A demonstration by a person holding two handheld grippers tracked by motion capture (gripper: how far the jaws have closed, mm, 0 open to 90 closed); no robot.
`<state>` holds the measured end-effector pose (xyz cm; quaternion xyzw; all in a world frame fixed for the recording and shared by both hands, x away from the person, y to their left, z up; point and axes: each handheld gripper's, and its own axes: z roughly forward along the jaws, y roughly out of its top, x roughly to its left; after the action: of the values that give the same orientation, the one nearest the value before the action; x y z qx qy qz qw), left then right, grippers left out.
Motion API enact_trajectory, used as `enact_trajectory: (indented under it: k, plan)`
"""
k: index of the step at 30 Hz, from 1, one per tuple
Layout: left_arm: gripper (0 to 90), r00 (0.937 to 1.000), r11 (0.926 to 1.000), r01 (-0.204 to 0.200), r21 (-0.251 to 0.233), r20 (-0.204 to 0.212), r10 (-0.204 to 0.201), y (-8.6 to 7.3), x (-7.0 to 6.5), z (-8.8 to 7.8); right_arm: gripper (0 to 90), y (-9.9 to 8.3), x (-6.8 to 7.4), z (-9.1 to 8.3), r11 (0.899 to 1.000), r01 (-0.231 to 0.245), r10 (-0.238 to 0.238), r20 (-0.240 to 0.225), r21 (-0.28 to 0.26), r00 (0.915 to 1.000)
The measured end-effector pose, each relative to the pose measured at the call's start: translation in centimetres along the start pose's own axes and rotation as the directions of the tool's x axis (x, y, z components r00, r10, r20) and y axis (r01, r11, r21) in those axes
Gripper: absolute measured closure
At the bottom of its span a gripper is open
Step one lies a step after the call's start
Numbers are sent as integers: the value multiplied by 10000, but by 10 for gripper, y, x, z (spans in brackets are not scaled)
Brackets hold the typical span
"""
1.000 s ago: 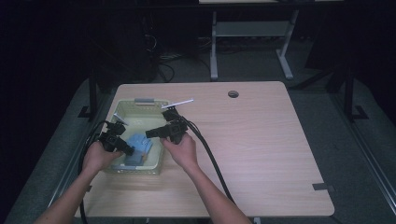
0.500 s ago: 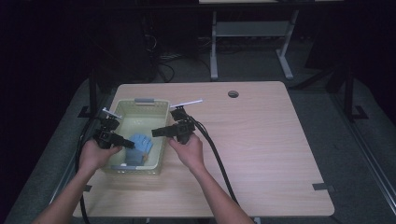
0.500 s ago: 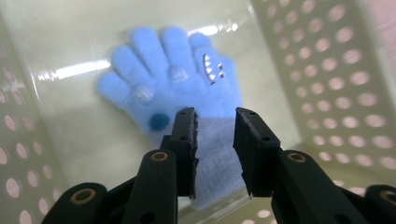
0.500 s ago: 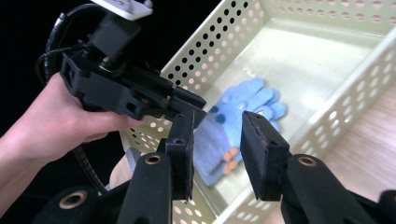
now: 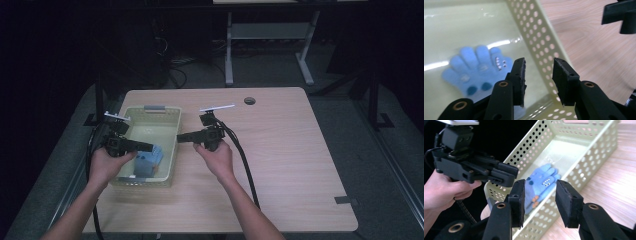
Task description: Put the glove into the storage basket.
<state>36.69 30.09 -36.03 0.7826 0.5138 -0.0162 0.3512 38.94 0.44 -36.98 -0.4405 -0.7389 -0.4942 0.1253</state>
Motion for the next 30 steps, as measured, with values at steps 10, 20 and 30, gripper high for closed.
enact_trajectory:
  k: [10,20,30]
  plan:
    - [523,9989,9994,-199,-279,414,211,-1,-17,9,566,-8,-20,-25,9995,-269,271,129,-143,9996]
    - [472,9964,9968,-360,-715,735,413,1,-32,12,520,-13,-35,-48,9977,-513,520,159,-452,9985]
    - [418,9945,9946,-563,-870,836,636,1,-50,28,487,-21,-47,-68,9955,-663,680,237,-671,9974]
